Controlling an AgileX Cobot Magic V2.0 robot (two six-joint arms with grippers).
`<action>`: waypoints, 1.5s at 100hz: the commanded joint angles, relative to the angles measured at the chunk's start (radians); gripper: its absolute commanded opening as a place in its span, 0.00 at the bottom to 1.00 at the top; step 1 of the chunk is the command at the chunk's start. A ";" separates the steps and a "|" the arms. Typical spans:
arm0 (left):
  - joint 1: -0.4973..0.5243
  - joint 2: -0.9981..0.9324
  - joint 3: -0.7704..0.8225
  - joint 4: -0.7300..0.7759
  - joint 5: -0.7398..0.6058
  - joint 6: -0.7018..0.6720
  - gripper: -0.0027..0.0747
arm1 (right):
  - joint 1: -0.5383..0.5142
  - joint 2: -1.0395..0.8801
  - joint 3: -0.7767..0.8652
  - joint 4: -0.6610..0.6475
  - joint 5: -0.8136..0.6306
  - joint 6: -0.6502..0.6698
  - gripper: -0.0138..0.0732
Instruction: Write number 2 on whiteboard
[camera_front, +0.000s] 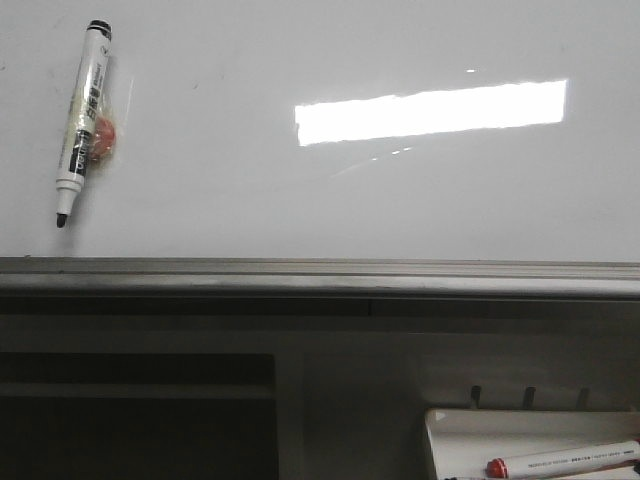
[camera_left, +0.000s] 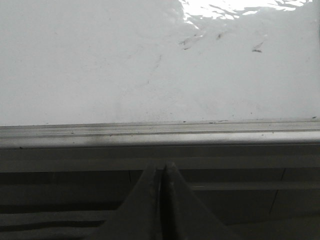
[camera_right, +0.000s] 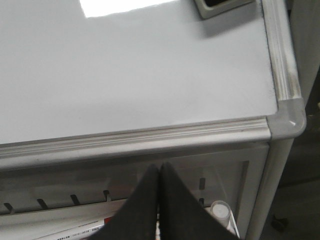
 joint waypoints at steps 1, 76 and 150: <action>-0.008 -0.027 0.011 -0.006 -0.073 0.001 0.01 | -0.004 -0.022 0.024 0.001 -0.017 -0.001 0.09; -0.008 -0.027 0.011 -0.005 -0.075 0.001 0.01 | -0.004 -0.022 0.024 0.001 -0.028 -0.001 0.09; -0.008 -0.027 0.011 -0.034 -0.456 -0.023 0.01 | -0.004 -0.022 0.017 0.003 -0.573 -0.001 0.09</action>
